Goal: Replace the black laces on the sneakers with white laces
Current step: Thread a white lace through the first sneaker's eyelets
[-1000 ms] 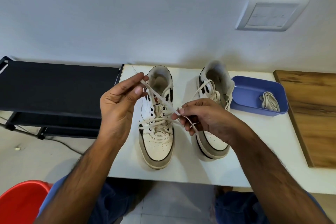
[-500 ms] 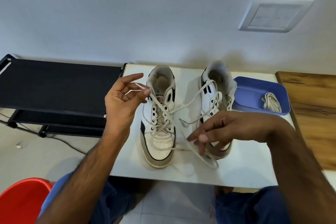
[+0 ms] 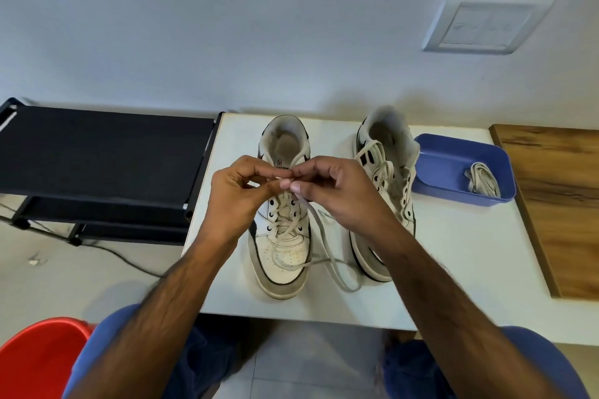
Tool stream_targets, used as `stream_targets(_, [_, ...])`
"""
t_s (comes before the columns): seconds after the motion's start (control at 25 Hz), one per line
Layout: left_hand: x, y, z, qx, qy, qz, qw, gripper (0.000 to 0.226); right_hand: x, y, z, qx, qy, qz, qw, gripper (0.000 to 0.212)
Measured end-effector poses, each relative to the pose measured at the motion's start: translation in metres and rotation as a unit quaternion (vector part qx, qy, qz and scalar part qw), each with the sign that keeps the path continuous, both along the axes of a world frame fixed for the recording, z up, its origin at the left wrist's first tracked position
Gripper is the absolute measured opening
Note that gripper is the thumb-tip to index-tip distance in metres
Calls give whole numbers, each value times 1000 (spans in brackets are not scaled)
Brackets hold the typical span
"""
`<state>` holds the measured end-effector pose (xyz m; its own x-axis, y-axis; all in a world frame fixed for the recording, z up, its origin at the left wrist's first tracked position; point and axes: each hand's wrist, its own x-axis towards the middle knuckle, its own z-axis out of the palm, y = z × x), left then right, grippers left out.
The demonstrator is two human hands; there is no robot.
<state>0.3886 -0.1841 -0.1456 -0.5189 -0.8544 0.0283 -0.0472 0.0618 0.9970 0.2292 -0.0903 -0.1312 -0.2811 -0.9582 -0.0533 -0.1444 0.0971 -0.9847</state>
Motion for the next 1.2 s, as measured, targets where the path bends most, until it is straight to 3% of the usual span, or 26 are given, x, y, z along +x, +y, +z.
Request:
stream_targets(0.12, [1, -2, 1, 29, -14, -14, 999, 16, 3, -2, -4, 1, -15, -24, 1000, 20])
stream_targets(0.2, [2, -4, 1, -10, -56, 1, 998, 12, 3, -3, -6, 16, 3, -38, 999, 16])
stream_targets(0.32, [5, -10, -6, -111, -203, 58, 971, 22, 4, -2, -7, 42, 70, -55, 995, 8])
stream_targets(0.48, [0, -7, -14, -84, -329, 28, 940, 46, 10, 0, -11, 36, 158, -58, 985, 4])
stream_targets(0.68, [6, -17, -2, -25, -333, 18, 942, 41, 21, -2, -15, 26, 352, -11, 936, 4])
stream_targets(0.88, [19, -27, -1, 30, -294, -12, 955, 31, 34, -6, -12, 2, 453, 16, 891, 8])
stream_targets(1.2, [24, -32, 0, 58, -261, -30, 963, 31, 42, -14, -17, 37, 435, -7, 900, 14])
